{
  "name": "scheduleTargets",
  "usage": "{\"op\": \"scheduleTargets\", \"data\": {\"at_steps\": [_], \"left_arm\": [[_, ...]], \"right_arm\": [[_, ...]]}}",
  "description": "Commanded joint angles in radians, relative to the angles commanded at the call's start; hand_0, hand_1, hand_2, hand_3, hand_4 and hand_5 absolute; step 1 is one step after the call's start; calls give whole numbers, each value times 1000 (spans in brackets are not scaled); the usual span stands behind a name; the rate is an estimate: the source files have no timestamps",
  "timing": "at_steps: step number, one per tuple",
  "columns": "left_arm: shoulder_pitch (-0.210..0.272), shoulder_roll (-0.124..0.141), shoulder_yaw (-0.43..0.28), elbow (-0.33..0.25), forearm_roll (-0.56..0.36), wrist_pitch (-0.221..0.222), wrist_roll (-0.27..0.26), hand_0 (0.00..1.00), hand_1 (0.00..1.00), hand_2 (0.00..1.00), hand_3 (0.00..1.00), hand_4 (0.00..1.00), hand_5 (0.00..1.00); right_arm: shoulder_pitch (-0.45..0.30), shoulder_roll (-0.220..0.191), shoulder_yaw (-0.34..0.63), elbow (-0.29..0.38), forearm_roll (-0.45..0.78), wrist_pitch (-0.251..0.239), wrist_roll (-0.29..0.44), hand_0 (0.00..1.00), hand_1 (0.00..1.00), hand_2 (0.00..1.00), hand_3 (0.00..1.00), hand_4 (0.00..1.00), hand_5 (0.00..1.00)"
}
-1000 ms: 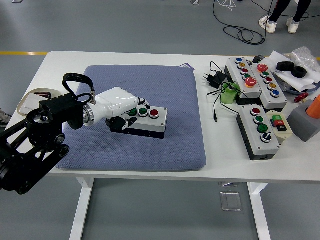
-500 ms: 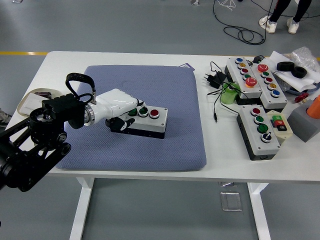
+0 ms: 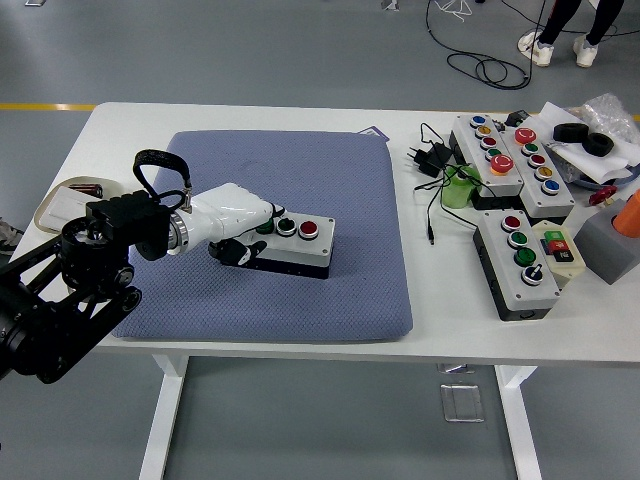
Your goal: Pick up the button,place it on the desk,press the button,press the button
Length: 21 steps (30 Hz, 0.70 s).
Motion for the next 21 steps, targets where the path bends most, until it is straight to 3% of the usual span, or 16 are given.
{"op": "scheduleTargets", "data": {"at_steps": [6,14,21], "left_arm": [[-2,-5,-2,1,0,5,4,92,2,2,792,485,2],[2,-5,-36,-47,0,113,33,90,2,2,798,479,2],[-4,-5,-15,-83,0,107,31,90,2,2,795,478,2]], "right_arm": [[-1,0,2,0,-4,1,-1,660,637,659,577,361,229],[-3,0,3,0,-5,1,-2,660,636,658,576,360,232],[-4,0,3,0,-7,1,-2,661,636,659,576,360,231]]}}
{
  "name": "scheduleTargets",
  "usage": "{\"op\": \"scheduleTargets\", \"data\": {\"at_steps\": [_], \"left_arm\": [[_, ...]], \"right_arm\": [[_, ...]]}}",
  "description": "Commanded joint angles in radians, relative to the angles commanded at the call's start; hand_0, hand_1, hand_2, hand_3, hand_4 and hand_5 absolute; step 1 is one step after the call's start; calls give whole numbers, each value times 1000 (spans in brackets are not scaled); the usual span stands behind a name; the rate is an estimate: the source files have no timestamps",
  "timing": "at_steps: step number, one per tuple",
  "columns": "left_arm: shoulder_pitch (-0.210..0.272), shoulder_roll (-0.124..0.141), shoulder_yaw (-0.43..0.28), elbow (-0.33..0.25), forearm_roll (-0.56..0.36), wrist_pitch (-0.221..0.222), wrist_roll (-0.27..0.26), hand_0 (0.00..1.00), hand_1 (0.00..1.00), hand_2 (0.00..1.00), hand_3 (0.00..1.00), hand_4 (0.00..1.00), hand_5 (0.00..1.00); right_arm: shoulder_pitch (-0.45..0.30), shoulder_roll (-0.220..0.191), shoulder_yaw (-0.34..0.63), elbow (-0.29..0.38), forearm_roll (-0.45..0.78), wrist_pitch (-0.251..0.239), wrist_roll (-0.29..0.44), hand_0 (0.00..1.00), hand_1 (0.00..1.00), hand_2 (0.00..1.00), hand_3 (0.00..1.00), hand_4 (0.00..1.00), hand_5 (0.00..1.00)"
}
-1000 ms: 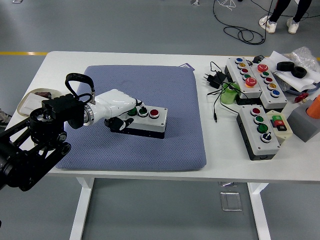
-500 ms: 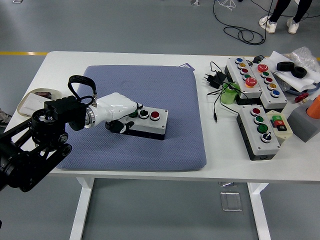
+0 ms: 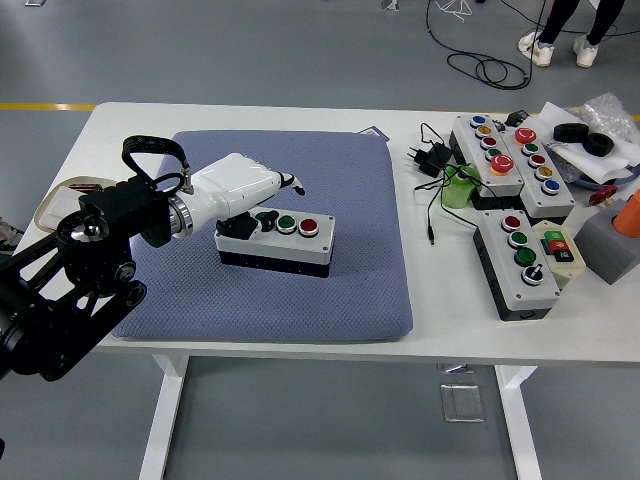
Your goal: Pick up the button,place it on the desk,press the button,press the button
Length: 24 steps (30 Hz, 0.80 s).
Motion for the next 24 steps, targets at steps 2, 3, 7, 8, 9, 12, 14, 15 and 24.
{"op": "scheduleTargets", "data": {"at_steps": [2,3,7,8,9,12,14,15,24], "left_arm": [[-5,-1,17,1,0,-5,-1,90,2,2,795,478,2],[-7,-1,24,3,0,-6,-2,90,2,2,795,478,2],[-13,-7,47,23,0,-11,-1,90,2,2,793,474,2],[-14,-8,50,28,0,-11,-1,90,2,2,793,474,2],[-15,-12,53,36,0,-12,-1,90,2,2,793,474,2],[-18,-16,58,46,0,-15,-1,91,2,2,793,477,2],[-20,-18,62,50,0,-17,-1,91,2,2,793,477,2],[-22,-18,67,52,0,-18,-1,91,2,2,793,477,2],[-34,-28,117,77,0,-24,6,92,2,2,792,476,2]], "right_arm": [[0,0,1,0,-2,0,0,661,636,659,576,360,231],[-1,0,1,0,-3,0,0,661,636,659,576,360,231],[-2,0,1,0,-3,0,-1,661,637,659,576,359,231],[-2,0,0,0,-2,0,0,661,637,659,576,359,231],[-2,0,0,0,-2,0,-1,661,637,659,576,359,231],[-1,0,-2,0,1,0,0,661,637,660,577,359,230],[0,0,-3,0,2,0,0,661,637,660,577,359,230],[1,0,-4,0,2,0,0,661,637,660,577,359,230],[3,-1,-5,0,3,1,0,662,638,661,577,358,229]]}}
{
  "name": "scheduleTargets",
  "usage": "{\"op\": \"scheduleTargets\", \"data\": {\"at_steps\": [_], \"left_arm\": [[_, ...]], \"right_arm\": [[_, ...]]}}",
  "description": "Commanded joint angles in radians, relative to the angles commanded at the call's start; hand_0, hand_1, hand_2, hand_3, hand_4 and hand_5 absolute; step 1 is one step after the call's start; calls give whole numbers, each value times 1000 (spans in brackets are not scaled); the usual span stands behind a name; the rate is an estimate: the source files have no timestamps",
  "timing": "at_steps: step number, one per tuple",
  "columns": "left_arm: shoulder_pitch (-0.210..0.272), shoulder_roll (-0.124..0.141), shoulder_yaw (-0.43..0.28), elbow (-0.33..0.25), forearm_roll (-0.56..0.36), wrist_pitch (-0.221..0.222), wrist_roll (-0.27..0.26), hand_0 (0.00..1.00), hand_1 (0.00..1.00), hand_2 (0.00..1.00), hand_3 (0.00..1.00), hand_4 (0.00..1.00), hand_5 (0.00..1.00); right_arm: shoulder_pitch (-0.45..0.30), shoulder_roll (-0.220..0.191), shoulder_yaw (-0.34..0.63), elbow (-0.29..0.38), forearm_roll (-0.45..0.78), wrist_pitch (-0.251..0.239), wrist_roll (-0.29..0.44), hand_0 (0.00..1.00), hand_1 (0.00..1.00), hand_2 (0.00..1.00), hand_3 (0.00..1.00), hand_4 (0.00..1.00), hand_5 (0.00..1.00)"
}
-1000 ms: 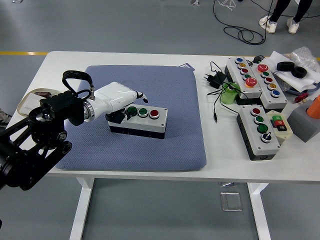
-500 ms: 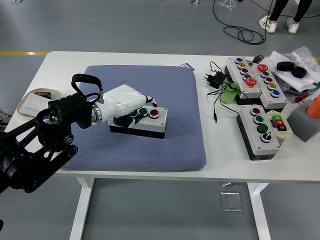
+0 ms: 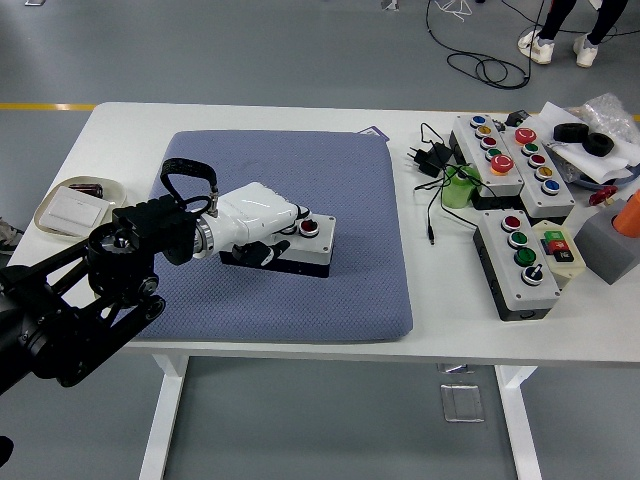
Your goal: Pick up the button,place it on the desk,press the button,press the button
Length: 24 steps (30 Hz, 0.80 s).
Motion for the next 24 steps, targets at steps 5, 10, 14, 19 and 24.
{"op": "scheduleTargets", "data": {"at_steps": [5,10,14,19,24], "left_arm": [[-3,0,12,3,0,-14,-2,92,2,2,792,476,2],[-8,-6,12,20,0,-23,0,92,2,2,792,475,2],[-11,-9,9,34,0,-36,2,91,2,2,791,472,2],[-6,-7,-5,31,0,-20,6,92,2,2,793,473,2],[7,0,-58,-9,0,41,17,103,2,2,849,660,2]], "right_arm": [[0,-1,-1,0,3,-1,1,662,638,661,577,358,229],[1,-1,0,0,2,-1,0,662,638,661,577,358,229],[2,-1,0,0,2,-1,0,662,639,661,577,359,229],[2,-2,0,0,3,-1,0,662,639,661,577,358,229],[1,-1,3,0,1,-2,0,663,639,661,577,358,229]]}}
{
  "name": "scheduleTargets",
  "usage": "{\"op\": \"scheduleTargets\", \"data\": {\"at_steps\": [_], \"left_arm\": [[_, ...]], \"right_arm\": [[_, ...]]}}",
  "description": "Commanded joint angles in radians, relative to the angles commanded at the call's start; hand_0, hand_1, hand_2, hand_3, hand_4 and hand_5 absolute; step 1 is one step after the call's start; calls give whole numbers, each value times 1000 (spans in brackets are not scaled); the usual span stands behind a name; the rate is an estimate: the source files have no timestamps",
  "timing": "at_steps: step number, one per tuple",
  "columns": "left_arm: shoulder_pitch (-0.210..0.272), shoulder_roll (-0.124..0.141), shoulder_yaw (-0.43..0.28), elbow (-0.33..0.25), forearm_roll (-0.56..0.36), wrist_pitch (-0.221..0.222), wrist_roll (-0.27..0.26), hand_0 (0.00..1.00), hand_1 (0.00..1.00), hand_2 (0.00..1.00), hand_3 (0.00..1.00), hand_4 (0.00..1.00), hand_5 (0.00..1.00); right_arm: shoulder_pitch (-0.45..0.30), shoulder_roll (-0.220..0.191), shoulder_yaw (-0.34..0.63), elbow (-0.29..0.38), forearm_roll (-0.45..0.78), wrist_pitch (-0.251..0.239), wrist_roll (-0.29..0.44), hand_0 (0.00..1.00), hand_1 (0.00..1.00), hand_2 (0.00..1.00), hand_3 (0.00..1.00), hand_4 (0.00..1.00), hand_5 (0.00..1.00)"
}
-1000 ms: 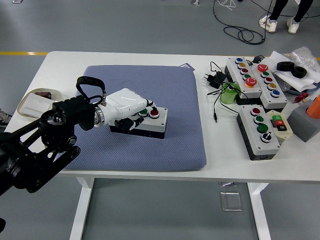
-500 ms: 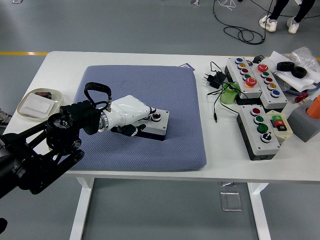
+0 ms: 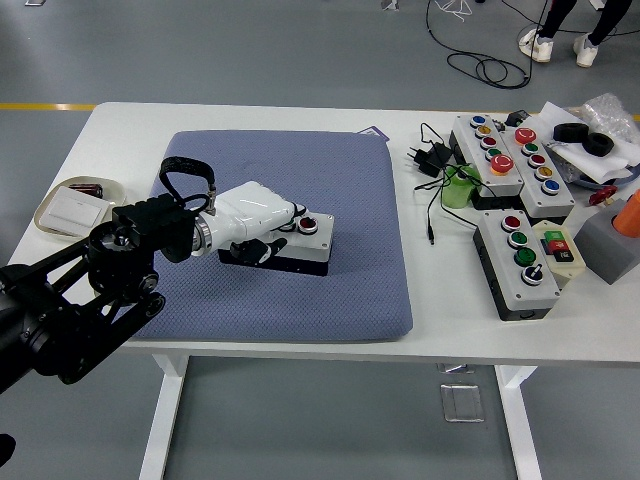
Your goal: Pick up the button,place it on the desk,press the button,press the button
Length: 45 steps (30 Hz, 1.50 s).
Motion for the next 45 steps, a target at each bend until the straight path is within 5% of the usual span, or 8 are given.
{"op": "scheduleTargets", "data": {"at_steps": [5,6,11,12,22,24,32,45], "left_arm": [[15,10,-87,-58,0,8,-2,103,2,2,849,660,2],[17,11,-100,-64,0,8,-2,71,2,25,932,998,479],[32,9,-173,-61,-125,37,-4,71,2,25,932,998,479],[34,9,-183,-53,-164,52,-11,841,856,945,998,998,791],[78,33,-213,-8,-575,223,-101,976,986,998,998,998,829],[85,33,-213,9,-660,268,-105,980,973,998,998,953,998],[104,30,-231,77,-998,441,-51,962,966,998,998,859,998],[158,33,-282,223,-1544,389,-50,827,858,912,943,805,998]], "right_arm": [[-1,0,3,0,-3,1,0,663,639,661,577,358,229],[-1,0,4,0,-3,1,0,664,639,661,577,358,228],[-1,1,3,0,-2,1,0,664,639,661,577,358,228],[-1,1,3,0,-2,1,0,663,639,660,578,359,227],[-3,2,3,0,5,-2,1,664,639,661,577,359,228],[-4,2,5,0,1,-1,1,667,641,661,576,358,229],[-8,3,4,0,2,0,0,666,641,661,576,359,228],[-17,4,4,0,-1,0,1,665,641,662,576,357,229]]}}
